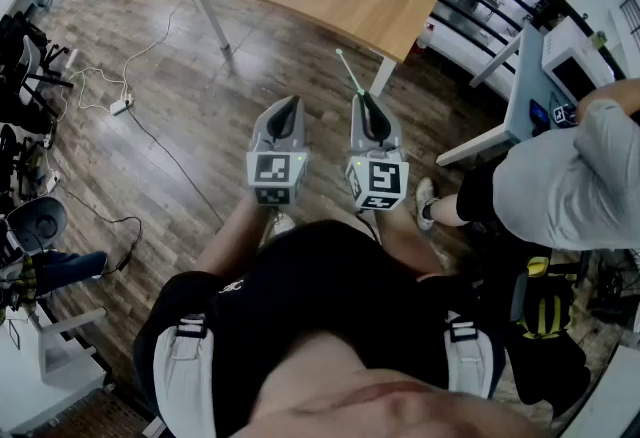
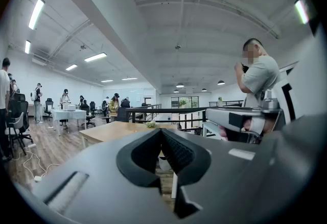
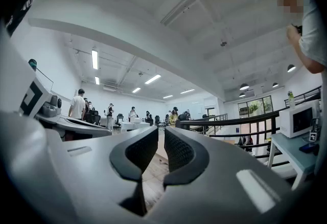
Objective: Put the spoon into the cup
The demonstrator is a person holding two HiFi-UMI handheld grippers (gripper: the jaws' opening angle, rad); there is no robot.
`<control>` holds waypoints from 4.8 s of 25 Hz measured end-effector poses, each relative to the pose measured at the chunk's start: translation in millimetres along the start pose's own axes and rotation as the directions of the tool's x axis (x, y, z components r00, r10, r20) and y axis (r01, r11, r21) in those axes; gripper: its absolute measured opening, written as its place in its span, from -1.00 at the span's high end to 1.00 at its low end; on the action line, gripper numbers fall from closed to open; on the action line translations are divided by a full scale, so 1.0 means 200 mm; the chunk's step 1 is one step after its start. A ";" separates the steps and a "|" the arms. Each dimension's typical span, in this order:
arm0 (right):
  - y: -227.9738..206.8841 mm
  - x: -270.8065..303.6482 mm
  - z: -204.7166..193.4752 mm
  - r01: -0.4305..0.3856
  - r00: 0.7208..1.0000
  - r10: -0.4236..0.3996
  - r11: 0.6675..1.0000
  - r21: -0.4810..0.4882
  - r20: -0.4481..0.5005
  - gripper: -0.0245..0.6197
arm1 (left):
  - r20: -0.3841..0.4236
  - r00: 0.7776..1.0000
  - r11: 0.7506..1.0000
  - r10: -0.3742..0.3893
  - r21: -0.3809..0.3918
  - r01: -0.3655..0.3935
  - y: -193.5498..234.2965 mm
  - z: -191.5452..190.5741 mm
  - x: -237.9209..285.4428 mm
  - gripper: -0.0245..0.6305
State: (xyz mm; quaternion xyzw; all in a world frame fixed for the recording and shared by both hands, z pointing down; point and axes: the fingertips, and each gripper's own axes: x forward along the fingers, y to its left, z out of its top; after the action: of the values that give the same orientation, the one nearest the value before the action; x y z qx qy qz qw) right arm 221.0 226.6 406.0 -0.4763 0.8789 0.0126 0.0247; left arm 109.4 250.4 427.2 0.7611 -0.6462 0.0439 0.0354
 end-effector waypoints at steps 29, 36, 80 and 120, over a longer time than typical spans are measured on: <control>0.54 0.38 0.00 0.092 0.996 -0.092 0.996 -0.008 0.014 0.80 | 0.018 0.999 0.999 -0.044 -0.014 0.045 0.74 -0.05 -0.09 0.89; 0.59 0.48 -0.01 0.093 0.996 -0.092 0.996 -0.018 0.005 0.80 | 0.018 0.999 0.999 -0.041 -0.029 0.041 0.85 -0.07 -0.07 0.89; -0.53 2.17 -0.10 0.045 0.999 -0.046 0.998 0.036 0.017 0.80 | 0.003 1.000 1.000 -0.002 0.019 0.002 1.16 0.19 1.92 0.89; -1.07 3.53 -0.58 0.289 0.932 -0.276 0.957 0.021 -0.233 0.80 | -0.069 0.964 0.966 -0.256 0.009 0.257 1.71 0.21 3.48 0.89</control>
State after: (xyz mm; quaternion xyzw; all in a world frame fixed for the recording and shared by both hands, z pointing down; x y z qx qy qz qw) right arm 12.9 -486.1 483.0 -0.5950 0.7983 -0.0697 -0.0615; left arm -114.4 -492.9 463.6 0.8367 -0.5403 0.0703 0.0557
